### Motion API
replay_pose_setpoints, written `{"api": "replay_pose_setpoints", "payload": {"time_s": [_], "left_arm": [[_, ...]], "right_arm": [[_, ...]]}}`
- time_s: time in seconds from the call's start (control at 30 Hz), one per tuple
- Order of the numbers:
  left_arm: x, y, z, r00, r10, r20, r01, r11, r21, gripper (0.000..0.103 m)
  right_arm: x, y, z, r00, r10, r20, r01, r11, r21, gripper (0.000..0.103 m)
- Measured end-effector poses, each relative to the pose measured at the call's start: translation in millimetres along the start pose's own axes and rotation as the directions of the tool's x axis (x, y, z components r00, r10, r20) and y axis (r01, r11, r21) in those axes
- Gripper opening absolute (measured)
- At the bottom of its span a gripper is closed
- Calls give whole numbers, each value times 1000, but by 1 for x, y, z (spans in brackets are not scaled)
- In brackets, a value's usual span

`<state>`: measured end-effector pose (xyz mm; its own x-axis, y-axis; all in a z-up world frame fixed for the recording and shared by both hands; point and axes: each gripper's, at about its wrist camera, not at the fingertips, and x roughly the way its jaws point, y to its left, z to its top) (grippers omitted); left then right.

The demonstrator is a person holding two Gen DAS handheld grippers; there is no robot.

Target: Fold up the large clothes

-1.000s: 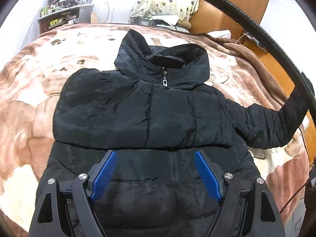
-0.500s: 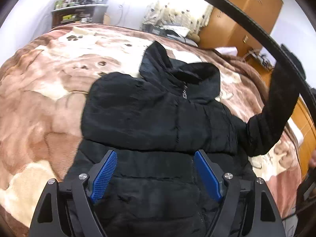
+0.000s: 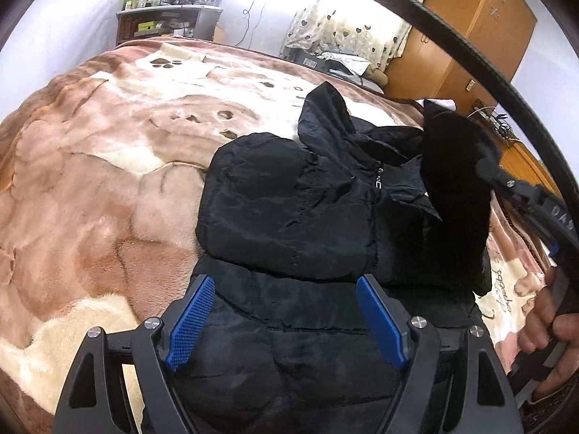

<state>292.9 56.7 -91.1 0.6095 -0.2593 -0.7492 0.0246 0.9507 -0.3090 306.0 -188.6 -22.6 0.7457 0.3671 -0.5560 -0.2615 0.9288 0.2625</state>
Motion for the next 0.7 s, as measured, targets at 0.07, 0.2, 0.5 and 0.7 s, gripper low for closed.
{"api": "replay_pose_setpoints", "payload": {"time_s": [0.07, 0.2, 0.5, 0.7], "left_arm": [[3, 2, 0, 1000, -1, -6, 1, 1000, -4, 80], [9, 7, 1, 1000, -3, -6, 3, 1000, -14, 81], [20, 5, 12, 998, -54, -15, 54, 998, -34, 81], [27, -21, 30, 997, -81, -3, 81, 997, 6, 82]], "right_arm": [[11, 1, -5, 999, 9, -32, -10, 1000, -3, 7], [28, -3, -13, 995, 50, -85, -48, 998, 28, 7], [49, -17, -29, 978, 126, -166, -109, 988, 112, 11], [40, -29, -28, 964, 218, -152, -186, 963, 196, 40]]}}
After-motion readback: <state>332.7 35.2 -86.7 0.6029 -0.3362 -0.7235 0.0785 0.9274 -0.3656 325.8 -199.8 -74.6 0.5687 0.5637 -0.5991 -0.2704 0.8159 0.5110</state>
